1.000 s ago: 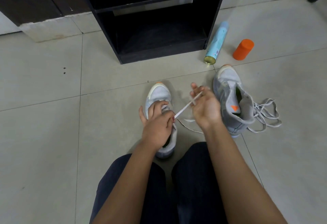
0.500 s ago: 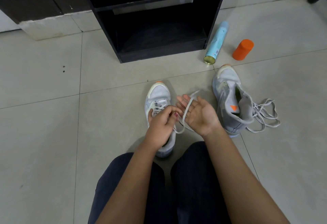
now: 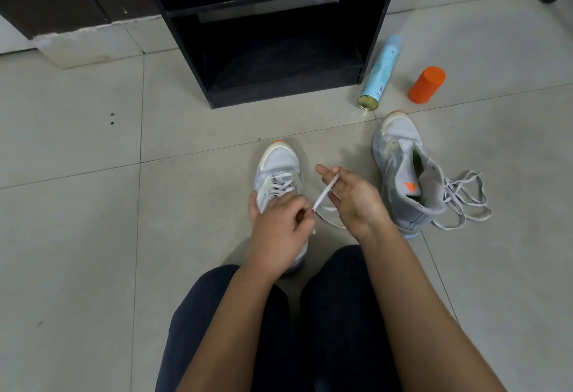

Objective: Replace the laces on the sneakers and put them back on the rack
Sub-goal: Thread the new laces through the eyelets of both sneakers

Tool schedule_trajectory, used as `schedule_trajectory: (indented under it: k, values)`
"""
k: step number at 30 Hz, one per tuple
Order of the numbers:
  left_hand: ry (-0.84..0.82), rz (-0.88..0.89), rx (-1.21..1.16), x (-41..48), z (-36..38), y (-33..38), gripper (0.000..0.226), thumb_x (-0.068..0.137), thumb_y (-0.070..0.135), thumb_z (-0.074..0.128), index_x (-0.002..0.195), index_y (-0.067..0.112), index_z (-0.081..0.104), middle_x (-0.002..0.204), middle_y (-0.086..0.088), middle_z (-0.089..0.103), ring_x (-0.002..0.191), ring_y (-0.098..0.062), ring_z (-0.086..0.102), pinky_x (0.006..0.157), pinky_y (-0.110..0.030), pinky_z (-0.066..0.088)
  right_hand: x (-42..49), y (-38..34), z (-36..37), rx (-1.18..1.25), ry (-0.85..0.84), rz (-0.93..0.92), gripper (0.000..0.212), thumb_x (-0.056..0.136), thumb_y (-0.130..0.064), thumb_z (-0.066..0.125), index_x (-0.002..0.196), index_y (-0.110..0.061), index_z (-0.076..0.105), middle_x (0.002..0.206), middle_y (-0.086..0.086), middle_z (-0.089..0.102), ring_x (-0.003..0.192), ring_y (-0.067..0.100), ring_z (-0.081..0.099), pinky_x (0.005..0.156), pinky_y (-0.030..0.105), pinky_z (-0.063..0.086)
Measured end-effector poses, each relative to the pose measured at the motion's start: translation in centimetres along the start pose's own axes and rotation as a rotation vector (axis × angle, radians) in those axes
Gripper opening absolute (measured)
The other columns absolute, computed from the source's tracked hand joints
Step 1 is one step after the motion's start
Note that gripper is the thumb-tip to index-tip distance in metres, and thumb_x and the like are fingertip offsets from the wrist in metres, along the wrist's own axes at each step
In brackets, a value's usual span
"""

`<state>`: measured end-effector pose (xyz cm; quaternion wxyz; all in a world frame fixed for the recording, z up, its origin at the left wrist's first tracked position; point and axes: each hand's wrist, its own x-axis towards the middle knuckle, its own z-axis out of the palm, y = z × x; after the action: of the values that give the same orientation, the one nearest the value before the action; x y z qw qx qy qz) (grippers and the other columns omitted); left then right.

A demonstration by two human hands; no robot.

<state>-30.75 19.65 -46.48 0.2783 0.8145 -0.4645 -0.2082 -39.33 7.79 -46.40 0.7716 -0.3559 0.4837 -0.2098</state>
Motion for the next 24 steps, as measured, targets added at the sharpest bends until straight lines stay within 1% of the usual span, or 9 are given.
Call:
schedule_trajectory:
  k: [2, 4, 6, 9, 13, 16, 18, 21, 24]
  values:
    - [-0.026, -0.054, 0.192, -0.9, -0.9, -1.3, 0.018, 0.086, 0.042, 0.049, 0.079, 0.029, 0.06, 0.086, 0.012, 0.053, 0.092, -0.007, 0.053, 0.115, -0.043, 0.001, 0.3, -0.1, -0.4, 0.082, 0.035, 0.01, 0.028, 0.102, -0.021, 0.036, 0.081, -0.023, 0.053, 0.113, -0.001, 0.067, 0.125, 0.012, 0.049, 0.11, 0.031, 0.029]
    - [0.01, -0.139, 0.236, -1.4, -1.3, -2.1, 0.019, 0.088, 0.049, 0.052, 0.093, 0.036, 0.064, 0.098, 0.014, 0.054, 0.102, -0.009, 0.052, 0.114, -0.046, 0.011, -0.5, 0.0, 0.2, -0.017, 0.054, -0.007, 0.026, 0.1, -0.02, 0.041, 0.085, -0.023, 0.061, 0.11, -0.01, 0.065, 0.118, 0.005, 0.051, 0.1, 0.022, 0.032]
    - [0.053, -0.175, 0.085, -0.9, -1.1, -1.8, 0.03, 0.093, 0.053, 0.045, 0.111, 0.036, 0.062, 0.109, 0.01, 0.057, 0.108, -0.013, 0.052, 0.109, -0.048, 0.026, -1.7, 1.1, 1.6, -0.058, -0.051, -0.005, 0.026, 0.099, -0.015, 0.042, 0.088, -0.021, 0.065, 0.098, -0.013, 0.068, 0.097, -0.001, 0.06, 0.08, 0.01, 0.04]
    - [0.056, -0.141, -0.108, -0.3, 0.0, -0.7, 0.037, 0.092, 0.046, 0.035, 0.096, 0.023, 0.065, 0.092, 0.007, 0.055, 0.093, -0.018, 0.054, 0.093, -0.049, 0.04, -3.1, 3.0, 3.7, 0.016, -0.115, 0.004, 0.026, 0.098, -0.01, 0.044, 0.089, -0.014, 0.068, 0.088, 0.0, 0.071, 0.086, 0.012, 0.065, 0.079, 0.019, 0.05]
    - [0.018, -0.076, 0.01, -1.4, 0.4, -1.5, 0.021, 0.095, 0.032, 0.038, 0.079, 0.032, 0.051, 0.084, 0.012, 0.048, 0.085, -0.012, 0.05, 0.103, -0.046, 0.03, -2.9, 2.6, 3.8, 0.145, 0.035, 0.052, 0.018, 0.094, -0.006, 0.043, 0.087, -0.008, 0.06, 0.081, 0.007, 0.063, 0.07, 0.015, 0.062, 0.06, 0.017, 0.05]
    - [-0.099, -0.066, 0.163, -2.3, 0.1, -2.0, 0.022, 0.096, 0.035, 0.044, 0.088, 0.03, 0.064, 0.093, 0.011, 0.046, 0.098, -0.01, 0.047, 0.112, -0.044, 0.013, -2.0, 2.1, 2.8, 0.208, 0.083, 0.033, 0.025, 0.1, -0.011, 0.034, 0.083, -0.014, 0.052, 0.089, 0.005, 0.069, 0.081, 0.01, 0.066, 0.07, 0.017, 0.051]
    - [-0.146, -0.05, 0.191, -2.2, 0.0, -2.3, 0.026, 0.095, 0.04, 0.046, 0.092, 0.03, 0.069, 0.097, 0.012, 0.048, 0.101, -0.009, 0.045, 0.11, -0.041, 0.013, -1.5, 2.1, 2.6, 0.219, 0.08, 0.014, 0.024, 0.101, -0.013, 0.035, 0.088, -0.014, 0.055, 0.076, -0.001, 0.066, 0.066, 0.01, 0.059, 0.063, 0.019, 0.048]
    - [-0.007, -0.083, 0.027, -1.8, -0.3, -3.3, 0.034, 0.096, 0.045, 0.048, 0.089, 0.022, 0.071, 0.09, 0.009, 0.051, 0.091, -0.013, 0.054, 0.093, -0.038, 0.038, -1.1, 2.2, 2.4, 0.036, 0.119, -0.083, 0.023, 0.098, -0.009, 0.043, 0.098, -0.014, 0.066, 0.066, -0.005, 0.054, 0.041, 0.003, 0.031, 0.04, 0.013, 0.027]
    - [0.175, -0.278, -0.234, -1.1, -0.6, -4.5, 0.021, 0.092, 0.039, 0.058, 0.104, 0.024, 0.067, 0.099, 0.005, 0.055, 0.089, -0.014, 0.058, 0.081, -0.031, 0.048, -1.0, 2.2, 2.1, -0.129, 0.147, -0.151, 0.022, 0.094, -0.006, 0.05, 0.094, -0.017, 0.069, 0.066, -0.001, 0.055, 0.034, 0.002, 0.033, 0.036, 0.011, 0.025]
